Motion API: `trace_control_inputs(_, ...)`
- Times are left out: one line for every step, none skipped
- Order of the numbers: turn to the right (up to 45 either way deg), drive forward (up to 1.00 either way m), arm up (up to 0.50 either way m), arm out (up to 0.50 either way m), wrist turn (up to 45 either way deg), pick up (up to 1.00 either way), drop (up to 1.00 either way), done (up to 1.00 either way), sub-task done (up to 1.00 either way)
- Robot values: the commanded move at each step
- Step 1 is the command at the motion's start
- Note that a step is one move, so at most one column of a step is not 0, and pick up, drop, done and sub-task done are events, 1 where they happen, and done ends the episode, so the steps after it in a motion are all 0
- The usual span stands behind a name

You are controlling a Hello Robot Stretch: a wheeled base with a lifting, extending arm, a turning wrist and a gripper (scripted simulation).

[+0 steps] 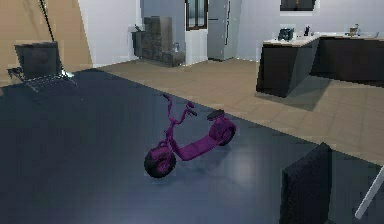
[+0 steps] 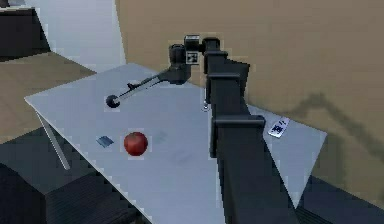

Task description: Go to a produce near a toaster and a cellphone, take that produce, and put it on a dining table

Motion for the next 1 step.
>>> trace_control_inputs(0.0, 0.0, 0.0, 0.0, 0.0, 0.0, 0.0, 1.0, 0.0)
